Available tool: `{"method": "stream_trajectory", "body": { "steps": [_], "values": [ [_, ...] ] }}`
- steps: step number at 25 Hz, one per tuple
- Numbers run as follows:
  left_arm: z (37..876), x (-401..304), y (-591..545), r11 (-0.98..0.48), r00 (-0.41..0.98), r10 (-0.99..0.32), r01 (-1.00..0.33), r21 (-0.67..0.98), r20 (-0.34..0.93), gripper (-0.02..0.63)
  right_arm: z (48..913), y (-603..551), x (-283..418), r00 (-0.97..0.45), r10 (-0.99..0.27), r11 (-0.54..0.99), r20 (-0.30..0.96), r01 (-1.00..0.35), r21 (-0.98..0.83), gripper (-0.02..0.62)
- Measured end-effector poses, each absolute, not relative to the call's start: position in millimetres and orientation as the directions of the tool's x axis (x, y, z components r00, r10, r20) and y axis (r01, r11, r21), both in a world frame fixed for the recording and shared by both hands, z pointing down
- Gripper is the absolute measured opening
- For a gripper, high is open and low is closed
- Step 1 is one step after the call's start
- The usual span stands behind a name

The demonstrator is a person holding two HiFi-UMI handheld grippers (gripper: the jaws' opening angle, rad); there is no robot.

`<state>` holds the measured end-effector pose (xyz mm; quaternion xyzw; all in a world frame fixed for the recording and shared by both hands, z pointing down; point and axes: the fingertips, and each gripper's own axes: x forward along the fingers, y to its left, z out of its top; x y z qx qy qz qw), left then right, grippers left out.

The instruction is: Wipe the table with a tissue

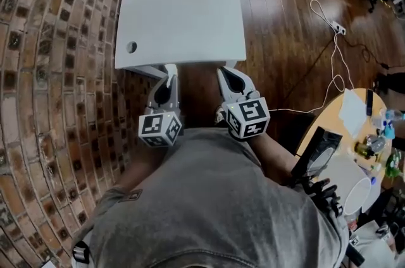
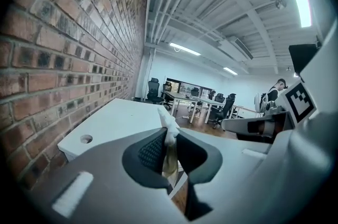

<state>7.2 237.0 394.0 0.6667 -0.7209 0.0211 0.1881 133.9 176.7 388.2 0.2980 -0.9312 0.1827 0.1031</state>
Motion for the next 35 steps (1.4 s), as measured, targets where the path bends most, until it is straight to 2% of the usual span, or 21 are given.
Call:
{"method": "stream_trajectory", "body": {
  "steps": [9, 24, 35],
  "values": [
    [401.7, -35.4, 192.3, 0.133, -0.052, -0.949, -0.961, 0.243, 0.312, 0.025, 400.0, 131.0, 90.7, -0.801, -0.497, 0.758, 0.333, -0.588, -0.283, 0.014],
    [398.7, -144.7, 107.6, 0.067, 0.022, -0.958, -0.953, 0.297, 0.287, 0.025, 391.1, 53.7, -10.5, -0.737, -0.576, 0.705, 0.352, -0.667, -0.241, 0.014],
    [402.0, -180.3, 65.3, 0.104, -0.017, -0.952, -0.957, 0.270, 0.305, 0.025, 384.0, 4.2, -35.2, -0.741, -0.586, 0.716, 0.330, -0.663, -0.219, 0.014]
  ]
}}
